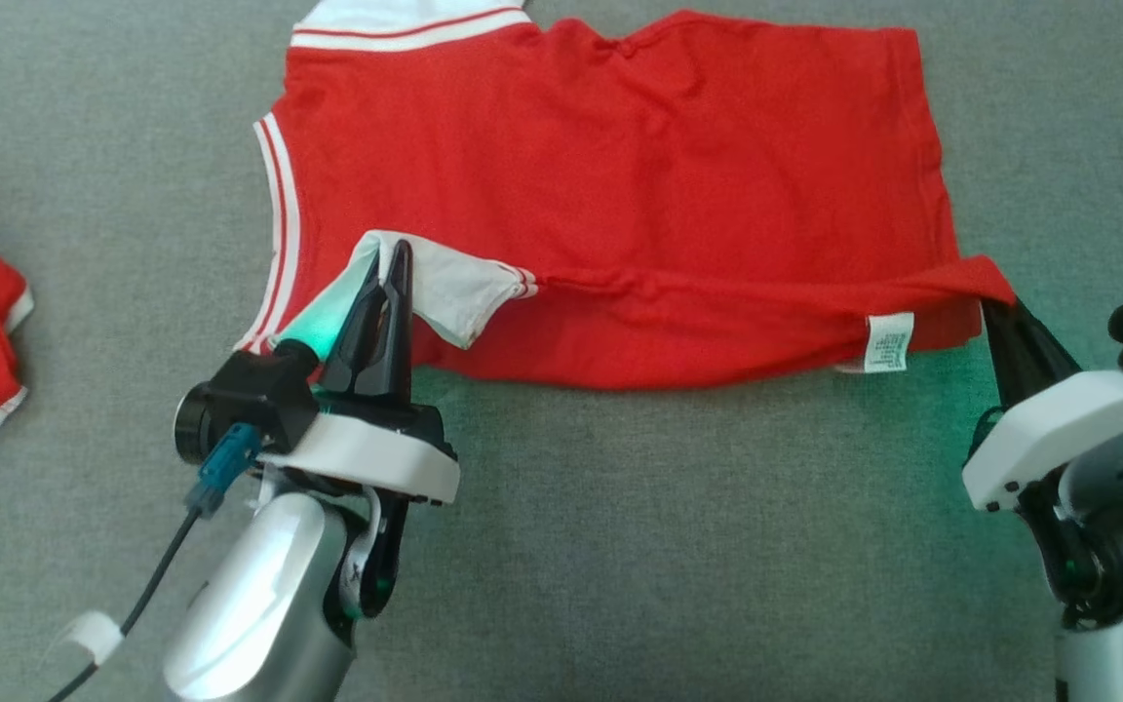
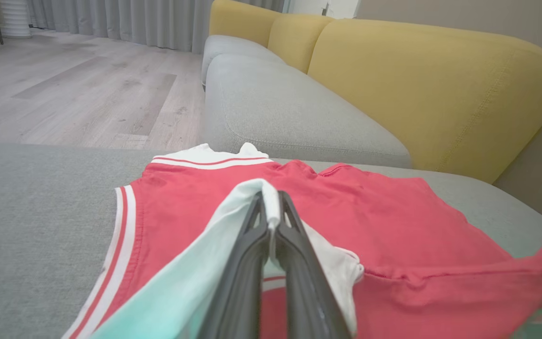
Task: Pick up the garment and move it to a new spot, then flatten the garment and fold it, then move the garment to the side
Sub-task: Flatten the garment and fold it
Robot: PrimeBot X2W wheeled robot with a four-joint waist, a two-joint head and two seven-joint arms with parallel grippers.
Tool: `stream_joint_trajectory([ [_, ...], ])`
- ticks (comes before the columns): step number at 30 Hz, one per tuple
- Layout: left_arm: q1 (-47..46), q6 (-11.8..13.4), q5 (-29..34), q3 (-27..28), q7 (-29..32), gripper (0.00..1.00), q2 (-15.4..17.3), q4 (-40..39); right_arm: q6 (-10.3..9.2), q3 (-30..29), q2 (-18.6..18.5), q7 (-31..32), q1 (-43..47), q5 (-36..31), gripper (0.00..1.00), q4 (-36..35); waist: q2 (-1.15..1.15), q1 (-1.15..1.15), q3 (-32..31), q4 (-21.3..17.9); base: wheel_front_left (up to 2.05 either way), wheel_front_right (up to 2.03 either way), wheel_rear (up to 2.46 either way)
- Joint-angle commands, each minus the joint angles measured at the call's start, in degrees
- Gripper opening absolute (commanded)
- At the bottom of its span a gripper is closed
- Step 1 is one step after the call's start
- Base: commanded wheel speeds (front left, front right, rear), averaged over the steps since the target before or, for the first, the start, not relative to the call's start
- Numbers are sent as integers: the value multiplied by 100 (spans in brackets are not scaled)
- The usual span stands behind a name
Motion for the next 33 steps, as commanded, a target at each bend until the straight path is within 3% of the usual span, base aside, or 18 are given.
stream_joint_trajectory([
  [1,-231,46,41,223,-55,0,68,-100,43,112,-21,-103,-181,30,0,-138,0,-1,78,-24,0,0,0],
  [3,-272,20,21,226,-45,0,82,-13,43,100,-21,-140,-200,63,0,-61,0,-1,104,-22,0,0,0],
  [4,-293,7,6,220,-22,0,83,31,43,97,-21,-155,-209,69,9,-26,0,-1,113,-19,0,0,0],
  [5,-314,-11,-8,206,17,24,88,80,43,97,-20,-195,-224,66,97,-5,0,-1,117,-17,0,0,0],
  [6,-333,-21,-17,202,30,87,91,116,43,81,-20,-234,-239,90,100,25,0,-1,118,-15,0,0,0],
  [7,-350,-21,-19,205,23,100,92,146,43,72,-20,-270,-254,107,100,52,0,-1,115,-13,0,0,0],
  [18,-32,250,195,382,-602,100,252,88,43,200,-20,-1006,-313,126,100,-103,0,-1,-185,33,0,0,0],
  [25,551,609,75,539,-315,100,427,470,43,216,-20,-1130,34,66,100,-207,0,-1,-388,8,0,0,0],
  [33,386,913,-183,896,-158,100,386,1228,43,373,-19,-1301,293,236,100,-140,0,-1,-318,-165,0,0,0],
])
